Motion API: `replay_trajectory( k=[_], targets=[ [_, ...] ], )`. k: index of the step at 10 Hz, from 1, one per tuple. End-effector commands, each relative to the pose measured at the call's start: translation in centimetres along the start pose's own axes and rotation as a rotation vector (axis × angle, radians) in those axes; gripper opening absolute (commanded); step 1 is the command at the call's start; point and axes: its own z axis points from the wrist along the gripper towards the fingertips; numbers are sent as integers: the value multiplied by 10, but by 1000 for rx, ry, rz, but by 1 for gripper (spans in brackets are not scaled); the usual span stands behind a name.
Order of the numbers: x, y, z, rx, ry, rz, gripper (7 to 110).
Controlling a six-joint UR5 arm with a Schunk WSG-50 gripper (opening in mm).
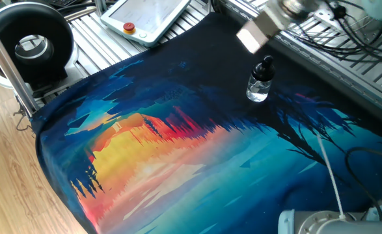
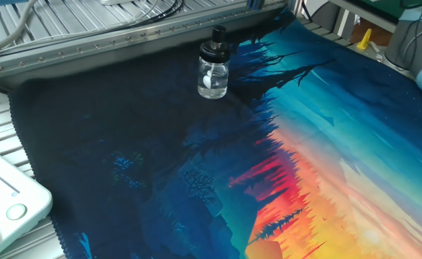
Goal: Unscrew the lid from the jar
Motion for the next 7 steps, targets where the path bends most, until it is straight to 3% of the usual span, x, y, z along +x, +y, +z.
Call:
replay_trajectory(
  k=[1, 5, 7],
  targets=[
    [51, -20, -11, 34, -65, -24, 7],
    [82, -35, -9, 71, -83, -21, 7],
    [79, -36, -7, 70, -85, -31, 7]
  ],
)
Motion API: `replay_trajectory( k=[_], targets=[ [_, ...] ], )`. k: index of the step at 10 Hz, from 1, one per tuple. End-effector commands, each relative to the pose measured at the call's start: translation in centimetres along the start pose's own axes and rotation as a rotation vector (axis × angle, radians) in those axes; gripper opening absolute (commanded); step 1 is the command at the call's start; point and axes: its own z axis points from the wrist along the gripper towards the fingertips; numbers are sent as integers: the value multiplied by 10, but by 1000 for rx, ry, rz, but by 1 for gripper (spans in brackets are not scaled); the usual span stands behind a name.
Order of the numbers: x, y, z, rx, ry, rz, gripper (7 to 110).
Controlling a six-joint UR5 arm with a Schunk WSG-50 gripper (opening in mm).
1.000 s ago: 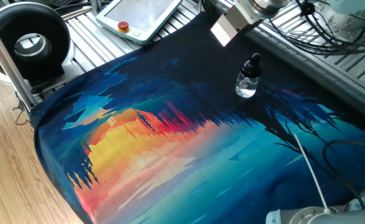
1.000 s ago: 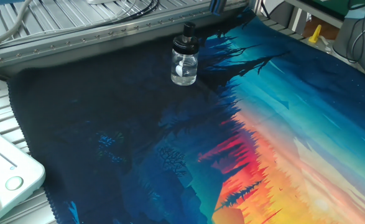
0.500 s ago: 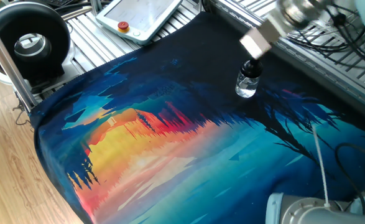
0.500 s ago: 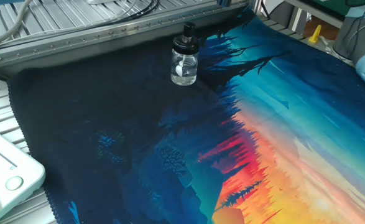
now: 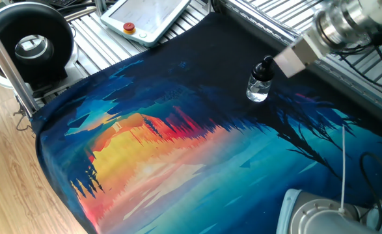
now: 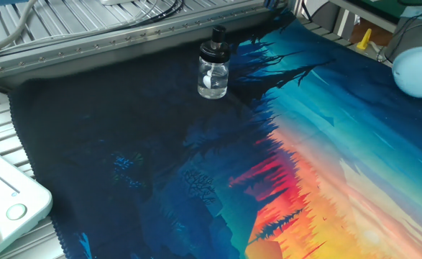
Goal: Unscrew the lid from the jar
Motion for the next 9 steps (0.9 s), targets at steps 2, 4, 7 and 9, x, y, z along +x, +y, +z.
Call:
replay_trajectory(
  k=[2, 4, 7, 9],
  targets=[
    [2, -6, 1, 14, -14, -28, 7],
    [-3, 32, -2, -137, -46, -128, 7],
    [-6, 17, 0, -74, -54, -154, 7],
    [-10, 25, -1, -109, -68, -102, 7]
  ],
)
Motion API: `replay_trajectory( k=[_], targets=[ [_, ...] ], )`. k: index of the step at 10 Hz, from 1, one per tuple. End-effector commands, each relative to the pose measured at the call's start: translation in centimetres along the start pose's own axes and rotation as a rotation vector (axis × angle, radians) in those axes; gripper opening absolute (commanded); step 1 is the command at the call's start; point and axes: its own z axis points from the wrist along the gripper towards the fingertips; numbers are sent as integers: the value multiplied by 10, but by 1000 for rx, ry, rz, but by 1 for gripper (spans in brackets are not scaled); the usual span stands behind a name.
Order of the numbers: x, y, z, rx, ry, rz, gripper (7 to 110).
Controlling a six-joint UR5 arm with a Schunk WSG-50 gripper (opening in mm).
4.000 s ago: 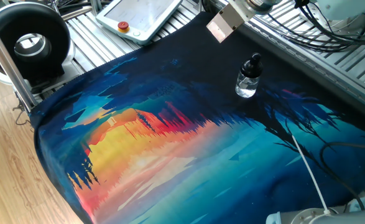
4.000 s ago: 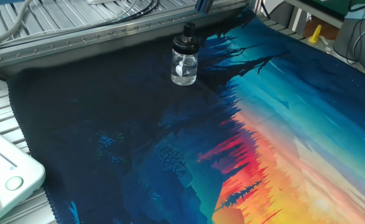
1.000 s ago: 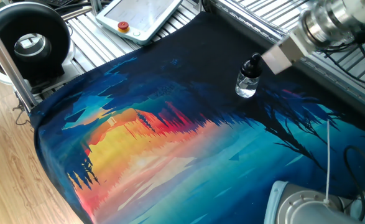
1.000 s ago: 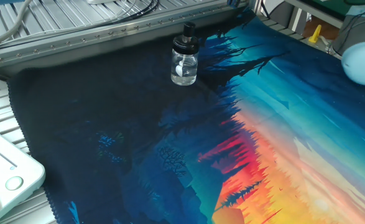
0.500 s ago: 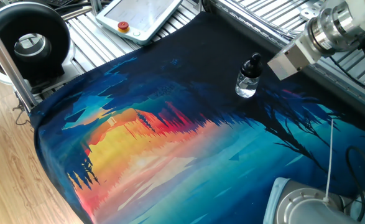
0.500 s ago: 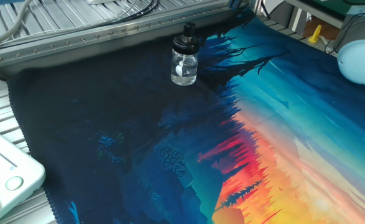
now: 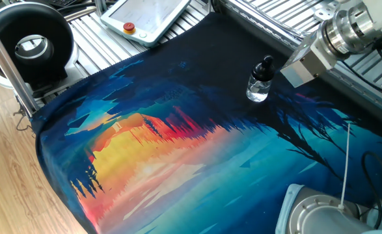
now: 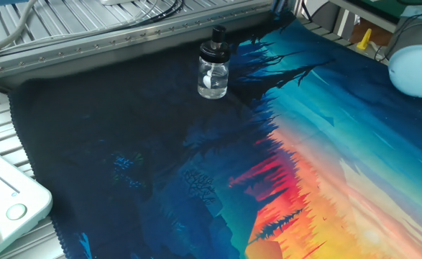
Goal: Unscrew the lid from the jar
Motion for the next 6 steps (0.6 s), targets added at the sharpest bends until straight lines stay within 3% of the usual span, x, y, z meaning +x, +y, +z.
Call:
replay_trajectory(
  k=[1, 2, 4, 5, 6],
  targets=[
    [-20, 12, -3, -52, -78, 30, 7],
    [-29, 1, -3, -7, -116, 29, 7],
    [-20, -10, -3, 37, -79, 12, 7],
    [-23, -17, -3, 69, -91, -11, 7],
    [-29, -15, -4, 62, -112, -41, 7]
  ],
)
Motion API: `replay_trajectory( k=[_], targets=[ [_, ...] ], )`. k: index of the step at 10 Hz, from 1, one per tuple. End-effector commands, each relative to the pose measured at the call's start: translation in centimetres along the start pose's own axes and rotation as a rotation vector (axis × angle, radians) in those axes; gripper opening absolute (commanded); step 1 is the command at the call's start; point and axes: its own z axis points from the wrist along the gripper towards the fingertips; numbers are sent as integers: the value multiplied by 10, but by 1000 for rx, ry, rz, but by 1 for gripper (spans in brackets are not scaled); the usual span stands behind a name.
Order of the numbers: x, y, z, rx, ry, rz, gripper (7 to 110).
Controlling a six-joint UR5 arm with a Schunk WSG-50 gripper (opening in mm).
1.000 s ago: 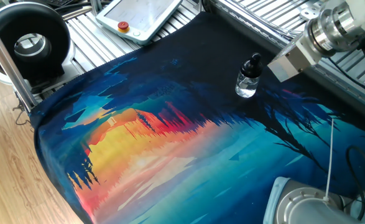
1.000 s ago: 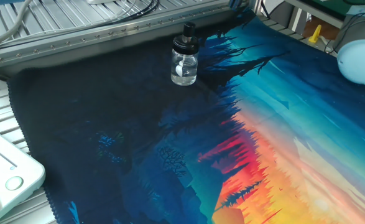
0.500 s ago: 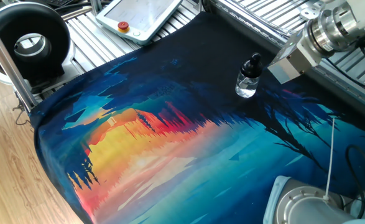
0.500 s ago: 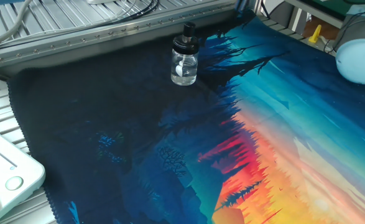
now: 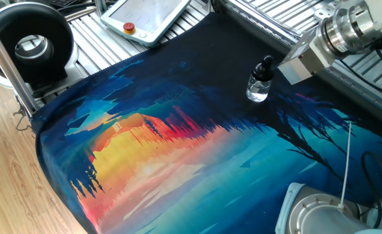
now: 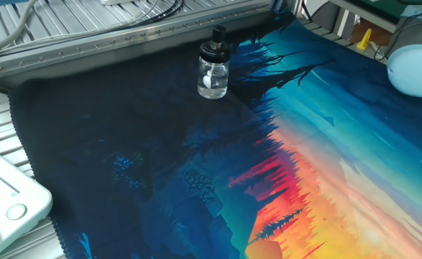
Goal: Unscrew the lid from the jar
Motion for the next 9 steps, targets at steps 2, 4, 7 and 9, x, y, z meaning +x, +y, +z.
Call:
replay_trajectory(
  k=[2, 4, 7, 9],
  targets=[
    [-10, -14, -2, 58, -34, -55, 7],
    [1, -42, -7, 148, -13, 2, 7],
    [1, -36, 3, 135, -6, 17, 7],
    [24, -61, -3, 245, 74, 118, 7]
  ],
)
